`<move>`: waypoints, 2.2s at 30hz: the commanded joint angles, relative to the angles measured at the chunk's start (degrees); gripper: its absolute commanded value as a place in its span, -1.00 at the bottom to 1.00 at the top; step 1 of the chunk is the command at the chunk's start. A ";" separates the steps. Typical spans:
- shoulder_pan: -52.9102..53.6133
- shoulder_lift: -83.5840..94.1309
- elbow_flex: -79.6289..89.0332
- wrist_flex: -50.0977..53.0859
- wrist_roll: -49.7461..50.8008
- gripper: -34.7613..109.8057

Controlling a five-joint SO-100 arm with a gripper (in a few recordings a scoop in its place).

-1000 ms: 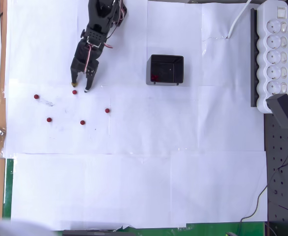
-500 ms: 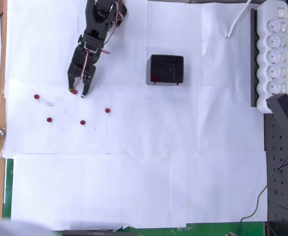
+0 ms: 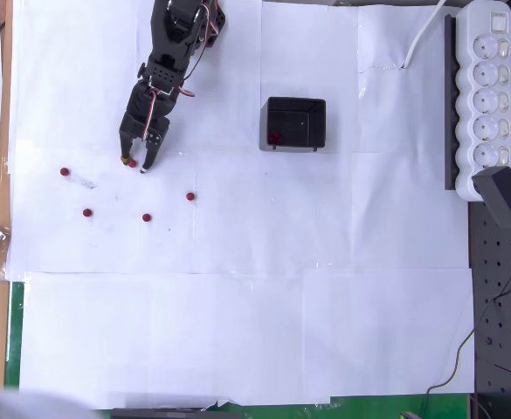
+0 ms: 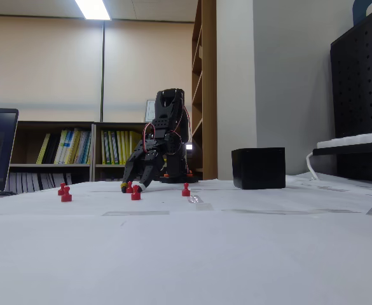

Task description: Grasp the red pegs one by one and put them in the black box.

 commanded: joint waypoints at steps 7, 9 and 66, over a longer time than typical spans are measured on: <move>0.88 -0.97 1.41 2.02 -0.09 -0.52; 1.23 -4.66 5.27 18.63 1.93 -0.52; -65.92 2.20 67.68 101.87 -47.81 -0.36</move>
